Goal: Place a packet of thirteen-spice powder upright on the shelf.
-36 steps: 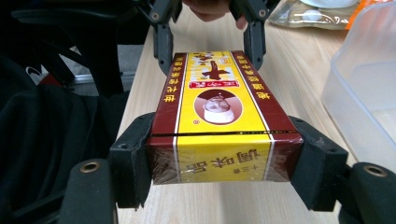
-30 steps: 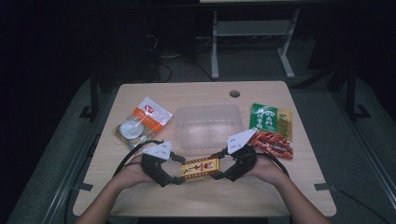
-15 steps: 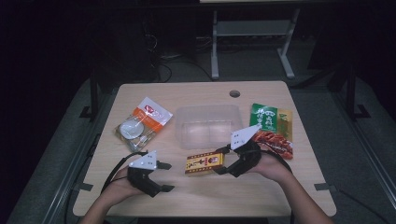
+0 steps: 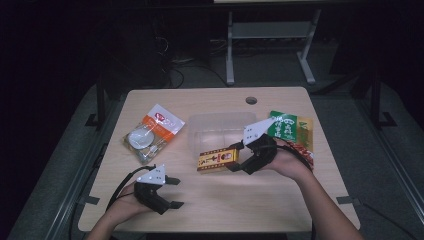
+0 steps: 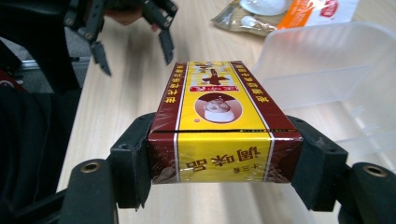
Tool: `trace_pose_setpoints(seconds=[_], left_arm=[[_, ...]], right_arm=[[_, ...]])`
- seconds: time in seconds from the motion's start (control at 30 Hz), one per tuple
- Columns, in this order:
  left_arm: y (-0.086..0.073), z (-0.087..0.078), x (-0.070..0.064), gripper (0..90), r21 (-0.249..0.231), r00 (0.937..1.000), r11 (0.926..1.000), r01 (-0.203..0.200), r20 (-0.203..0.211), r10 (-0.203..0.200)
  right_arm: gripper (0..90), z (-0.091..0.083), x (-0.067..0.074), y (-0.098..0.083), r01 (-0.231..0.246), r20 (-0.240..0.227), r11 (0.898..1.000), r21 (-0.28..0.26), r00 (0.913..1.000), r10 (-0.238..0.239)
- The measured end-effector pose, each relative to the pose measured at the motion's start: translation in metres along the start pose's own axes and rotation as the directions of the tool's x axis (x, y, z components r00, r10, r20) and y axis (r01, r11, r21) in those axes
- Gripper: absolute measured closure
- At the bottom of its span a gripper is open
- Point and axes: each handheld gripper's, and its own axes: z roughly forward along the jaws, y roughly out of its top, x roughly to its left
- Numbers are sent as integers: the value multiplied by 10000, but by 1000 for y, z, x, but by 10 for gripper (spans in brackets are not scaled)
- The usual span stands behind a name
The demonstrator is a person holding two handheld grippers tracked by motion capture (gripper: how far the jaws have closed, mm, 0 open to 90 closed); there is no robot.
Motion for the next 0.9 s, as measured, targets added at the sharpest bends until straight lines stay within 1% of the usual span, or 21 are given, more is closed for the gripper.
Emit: trace_pose_setpoints(seconds=[0.07,0.1,0.13,0.17,0.23,0.27,0.37,0.4,0.43,0.5,0.53,0.6,0.63,0.67,0.7,0.73,0.77,0.8,0.83,0.87,0.9], left_arm=[[0,1,0,214,-2,10000,10000,3,11,-3],[0,1,0,214,-2,10000,10000,3,11,-3],[0,0,0,215,8,10000,10000,-30,33,30],[0,0,0,214,-23,10000,10000,-41,38,41],[0,-1,0,215,-16,10000,10000,-81,29,81],[0,-1,0,214,-73,10000,10000,-34,18,34],[0,-2,-1,214,-79,10000,10000,-16,14,16],[0,-2,0,214,-87,10000,10000,-8,23,9],[0,-2,-1,215,-99,10000,9999,49,48,-48],[-1,-1,0,215,-86,10000,9999,57,60,-56],[-1,-1,0,215,38,9999,10000,-82,59,82],[-1,-1,0,214,46,9999,9999,-89,80,88],[-1,-1,0,215,38,9999,10000,-91,100,90],[-1,-1,0,215,38,9999,10000,-91,100,90],[0,-1,0,215,33,9999,9999,-121,98,121],[0,-1,0,215,48,9999,9999,-123,97,122],[-1,-1,0,215,19,9999,9999,-104,102,104],[-1,-1,-1,215,14,9999,10000,-11,135,11],[-1,-1,-1,215,10,9999,10000,-12,134,12],[-1,-1,-1,216,-6,9999,10000,-4,145,4],[-1,-1,-1,216,-65,9998,10000,48,208,-47]], right_arm=[[317,0,-4,4,-38,76,10000,-29,10000,38],[317,0,-4,4,-38,76,10000,-29,10000,38],[316,0,-9,8,-64,78,10000,-42,9999,64],[317,0,-12,10,34,158,10000,-10,9999,-33],[317,0,-14,12,64,193,10000,26,9998,-64],[316,0,-19,16,181,252,9998,34,9995,-182],[316,-1,-22,21,174,340,9998,90,9993,-177],[316,-1,-25,24,283,372,9996,97,9989,-286],[316,-1,-27,27,243,384,9996,114,9990,-247],[316,-2,-32,32,304,524,9994,173,9981,-313],[316,-2,-37,36,284,565,9994,192,9980,-294],[316,-1,-43,40,302,739,9993,228,9968,-318],[316,-1,-45,41,265,740,9994,241,9969,-282],[316,-1,-45,41,265,740,9994,241,9969,-282],[316,1,-50,45,203,827,9992,336,9963,-230],[316,2,-53,46,310,859,9988,392,9957,-343],[316,2,-53,46,310,859,9988,392,9957,-343],[316,5,-58,49,297,879,9987,411,9956,-332],[316,7,-61,50,411,953,9981,465,9944,-454],[316,9,-63,52,424,981,9977,536,9940,-475],[316,11,-65,54,337,972,9980,539,9945,-388]])
